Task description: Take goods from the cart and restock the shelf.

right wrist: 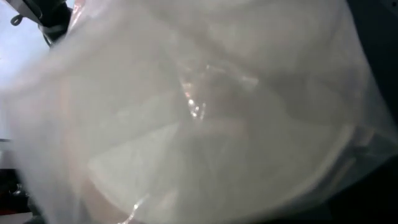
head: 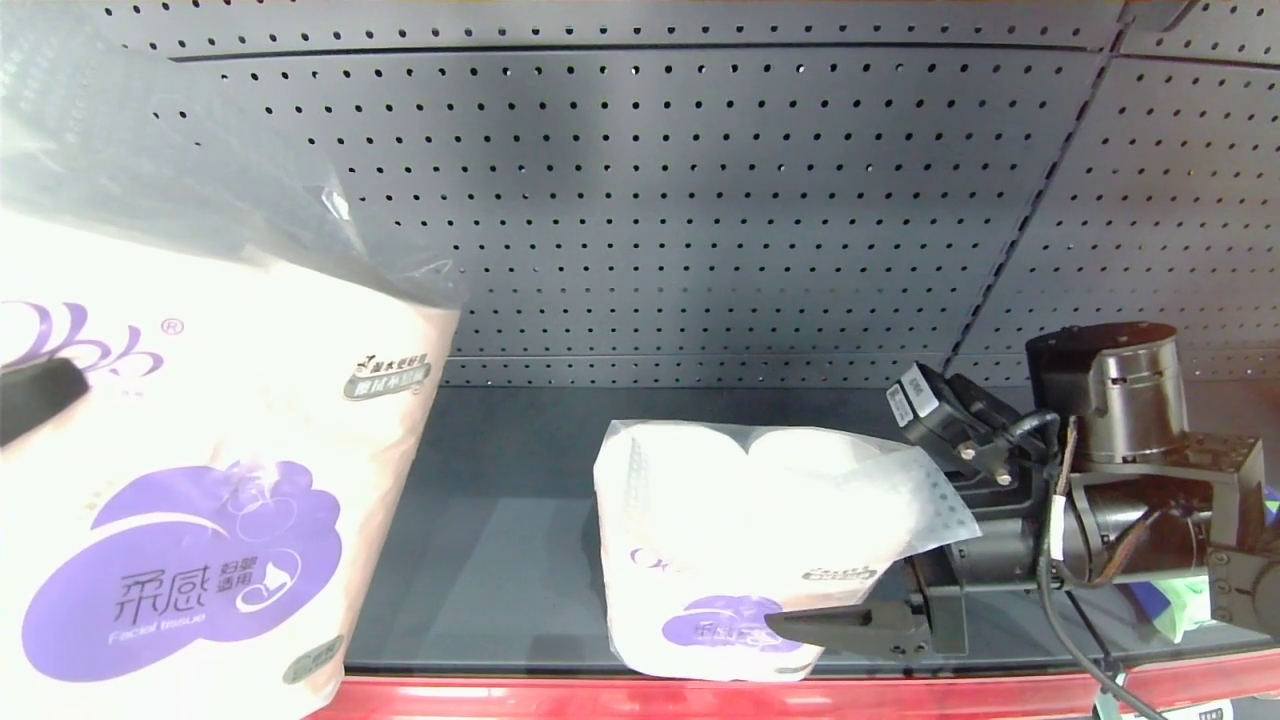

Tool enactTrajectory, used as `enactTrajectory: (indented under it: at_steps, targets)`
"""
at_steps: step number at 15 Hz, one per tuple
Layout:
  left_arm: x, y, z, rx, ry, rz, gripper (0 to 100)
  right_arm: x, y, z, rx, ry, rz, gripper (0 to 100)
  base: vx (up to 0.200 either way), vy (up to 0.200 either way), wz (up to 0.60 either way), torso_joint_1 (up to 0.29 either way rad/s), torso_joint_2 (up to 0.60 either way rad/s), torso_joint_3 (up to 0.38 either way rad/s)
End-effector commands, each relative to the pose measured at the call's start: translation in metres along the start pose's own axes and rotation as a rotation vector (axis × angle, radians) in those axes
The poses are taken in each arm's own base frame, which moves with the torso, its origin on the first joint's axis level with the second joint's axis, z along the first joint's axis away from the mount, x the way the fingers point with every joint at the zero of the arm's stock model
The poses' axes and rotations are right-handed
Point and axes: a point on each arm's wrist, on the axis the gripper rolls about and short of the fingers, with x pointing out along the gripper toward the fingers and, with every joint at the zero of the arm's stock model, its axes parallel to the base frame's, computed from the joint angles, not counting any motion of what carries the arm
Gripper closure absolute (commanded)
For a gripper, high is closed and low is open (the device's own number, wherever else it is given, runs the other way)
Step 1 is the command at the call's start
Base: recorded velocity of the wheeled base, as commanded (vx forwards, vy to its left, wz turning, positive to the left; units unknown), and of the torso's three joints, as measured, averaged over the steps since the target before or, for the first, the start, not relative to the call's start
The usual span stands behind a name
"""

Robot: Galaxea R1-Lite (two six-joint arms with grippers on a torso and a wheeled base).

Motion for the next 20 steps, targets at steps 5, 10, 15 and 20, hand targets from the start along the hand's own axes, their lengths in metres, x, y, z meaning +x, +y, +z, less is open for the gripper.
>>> enactTrajectory:
  at_steps: [5,10,15,20]
  targets:
    - [0.001,0.0,0.0,-0.001,0.002,0.0,100,-0.02,0.012,0.009,0.021,-0.027,-0.089,0,0.0,0.0,0.0,0.0,0.0,0.0]
    - [0.015,0.006,-0.001,-0.009,0.042,0.006,100,-0.051,0.043,-0.006,0.022,-0.035,-0.14,0,0.0,0.0,0.0,0.0,0.0,0.0]
    - [0.047,0.016,0.004,-0.027,0.079,0.012,100,-0.099,0.074,-0.022,0.03,-0.105,-0.308,0,0.0,0.0,0.0,0.0,0.0,0.0]
    - [0.075,0.027,-0.003,-0.037,0.11,0.009,100,-0.139,0.106,-0.027,0.088,-0.239,-0.618,0,0.0,0.0,0.0,0.0,0.0,0.0]
